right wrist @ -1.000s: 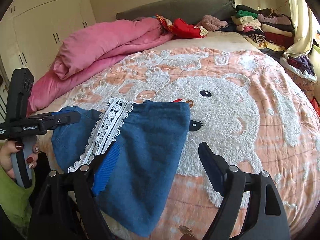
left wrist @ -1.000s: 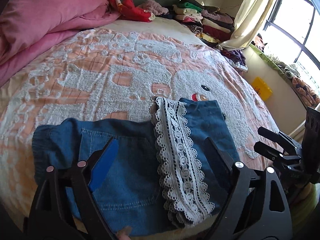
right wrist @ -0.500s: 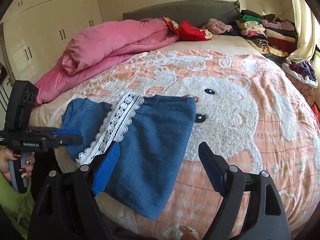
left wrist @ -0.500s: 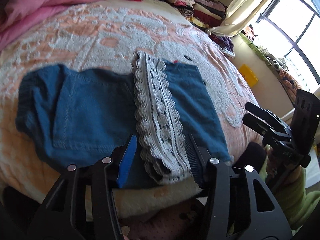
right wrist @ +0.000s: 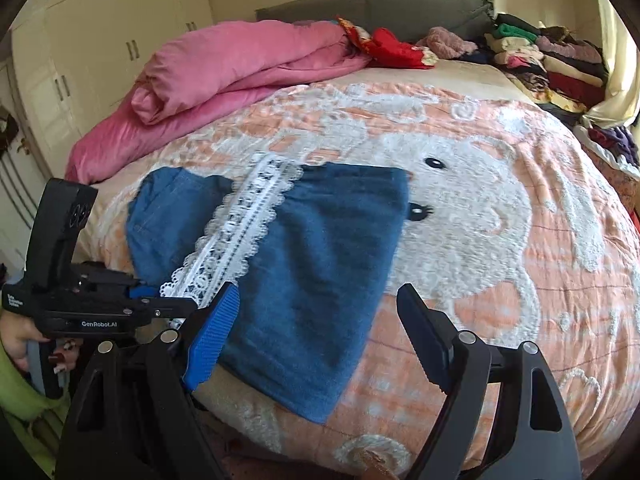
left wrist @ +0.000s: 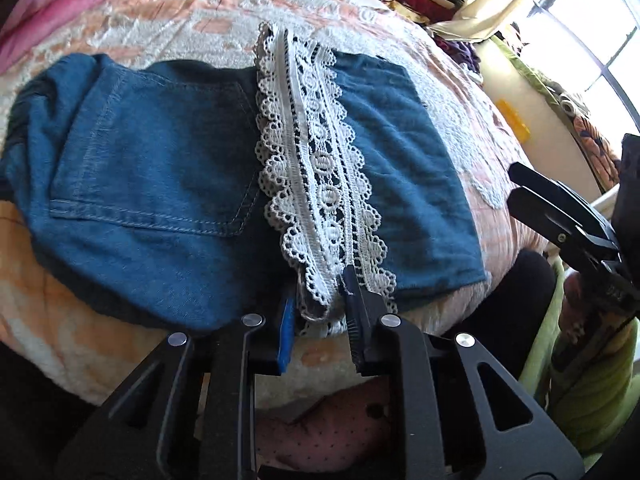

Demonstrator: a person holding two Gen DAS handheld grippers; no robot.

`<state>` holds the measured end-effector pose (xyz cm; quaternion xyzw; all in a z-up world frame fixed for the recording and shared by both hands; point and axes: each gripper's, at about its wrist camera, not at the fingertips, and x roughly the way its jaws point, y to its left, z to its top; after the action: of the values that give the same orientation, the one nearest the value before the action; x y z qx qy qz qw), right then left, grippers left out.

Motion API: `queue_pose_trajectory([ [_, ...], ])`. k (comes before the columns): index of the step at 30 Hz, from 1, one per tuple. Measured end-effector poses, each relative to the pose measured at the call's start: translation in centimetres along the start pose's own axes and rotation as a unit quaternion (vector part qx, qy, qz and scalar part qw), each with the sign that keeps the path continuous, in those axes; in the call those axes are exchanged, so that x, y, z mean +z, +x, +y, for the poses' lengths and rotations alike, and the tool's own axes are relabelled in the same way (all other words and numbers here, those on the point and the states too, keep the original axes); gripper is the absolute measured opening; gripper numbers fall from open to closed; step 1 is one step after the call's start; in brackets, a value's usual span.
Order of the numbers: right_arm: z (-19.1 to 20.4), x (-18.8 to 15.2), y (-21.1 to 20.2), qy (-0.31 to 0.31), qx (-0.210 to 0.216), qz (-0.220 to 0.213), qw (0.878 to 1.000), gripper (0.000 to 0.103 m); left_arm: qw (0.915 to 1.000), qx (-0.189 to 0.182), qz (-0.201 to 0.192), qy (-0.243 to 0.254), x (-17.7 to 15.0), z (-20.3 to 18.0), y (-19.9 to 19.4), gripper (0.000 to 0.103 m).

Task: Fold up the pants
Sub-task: 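Release the lace hem and flatten the folded pants with both tools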

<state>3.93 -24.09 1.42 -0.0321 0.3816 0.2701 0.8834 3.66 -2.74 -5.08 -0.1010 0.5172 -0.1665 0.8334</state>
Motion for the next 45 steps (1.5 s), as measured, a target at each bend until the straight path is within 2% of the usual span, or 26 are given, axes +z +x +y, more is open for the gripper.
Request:
queue_pose_trajectory([
  [4,2.2,-0.1,0.7,-0.033,0.010,0.011,0.999,0.080,0.9998,0.013,0.000,0.015,-0.6,-0.5,0.0,0.014],
  [13,3.1,-1.2,2.5,-0.041,0.010,0.050,0.998,0.080,0.9995,0.020,-0.004,0.023,-0.5,-0.8,0.0,0.017],
  [18,2.8,-1.8,3.3,-0.033,0.012,0.066,0.997,0.077,0.9995,0.020,-0.006,0.024,-0.5,-0.7,-0.2,0.017],
  [20,2.6,-2.0,3.7,-0.029,0.013,0.077,0.997,0.071,0.9995,0.021,-0.006,0.025,-0.6,-0.7,-0.3,0.017],
  [23,2.2,-2.9,5.0,-0.028,-0.001,0.108,0.994,0.066,0.9995,0.020,-0.006,0.026,-0.6,-0.7,-0.3,0.018],
  [25,2.0,-3.5,5.6,-0.029,-0.009,0.119,0.992,0.066,0.9994,0.021,-0.006,0.026,-0.7,-0.7,-0.3,0.020],
  [33,1.8,-2.8,3.7,-0.016,0.003,0.093,0.996,0.068,0.9992,0.023,-0.015,0.028,-0.8,-0.8,-1.0,0.020],
  [35,1.7,-2.5,3.0,-0.011,0.004,0.083,0.997,0.075,0.9990,0.026,-0.020,0.029,-0.8,-0.8,-1.3,0.020],
  [38,1.6,-2.0,2.3,-0.006,0.001,0.068,0.998,0.080,0.9985,0.035,-0.029,0.031,-0.9,-0.8,-1.9,0.022],
  [43,1.7,-0.8,1.0,-0.005,-0.002,0.042,0.999,0.080,0.9974,0.043,-0.048,0.030,-0.8,-0.4,-3.3,0.033],
  [45,1.8,-0.3,0.6,-0.006,-0.004,0.035,0.999,0.080,0.9967,0.047,-0.058,0.030,-0.7,-0.3,-3.9,0.047],
])
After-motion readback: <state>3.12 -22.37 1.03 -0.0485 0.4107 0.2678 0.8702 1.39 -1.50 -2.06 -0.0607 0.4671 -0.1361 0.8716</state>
